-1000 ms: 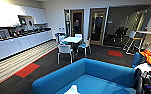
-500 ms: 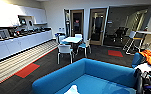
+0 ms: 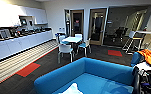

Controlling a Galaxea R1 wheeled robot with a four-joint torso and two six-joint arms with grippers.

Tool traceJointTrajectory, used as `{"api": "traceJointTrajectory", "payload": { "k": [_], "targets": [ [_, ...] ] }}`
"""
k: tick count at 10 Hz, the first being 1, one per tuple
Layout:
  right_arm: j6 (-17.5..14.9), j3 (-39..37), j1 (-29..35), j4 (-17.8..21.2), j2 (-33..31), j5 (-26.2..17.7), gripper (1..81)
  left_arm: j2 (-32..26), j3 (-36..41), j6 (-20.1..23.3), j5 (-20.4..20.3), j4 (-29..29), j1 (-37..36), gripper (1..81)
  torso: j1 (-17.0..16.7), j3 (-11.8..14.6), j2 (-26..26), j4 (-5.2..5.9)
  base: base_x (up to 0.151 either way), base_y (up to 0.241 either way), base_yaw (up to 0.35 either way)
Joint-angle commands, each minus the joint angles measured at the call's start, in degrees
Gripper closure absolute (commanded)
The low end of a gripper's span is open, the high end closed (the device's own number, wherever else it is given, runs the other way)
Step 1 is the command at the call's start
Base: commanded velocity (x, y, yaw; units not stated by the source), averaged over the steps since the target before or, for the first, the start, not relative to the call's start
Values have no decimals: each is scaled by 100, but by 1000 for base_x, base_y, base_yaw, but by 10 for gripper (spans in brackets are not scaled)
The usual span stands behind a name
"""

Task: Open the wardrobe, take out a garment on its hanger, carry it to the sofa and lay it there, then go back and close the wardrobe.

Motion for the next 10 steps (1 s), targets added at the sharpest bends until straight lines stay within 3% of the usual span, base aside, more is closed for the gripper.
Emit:
{"api": "traceJointTrajectory", "payload": {
  "k": [1,10],
  "targets": [
    [-3,-6,190,-42,35,-245,10,8,53,60,251,59,-314,10,7,0,0,0,-91,0,0],
    [-4,-6,198,-42,35,-253,10,0,53,60,260,51,-305,10,7,2,-2,0,-113,0,0]
  ]
}}
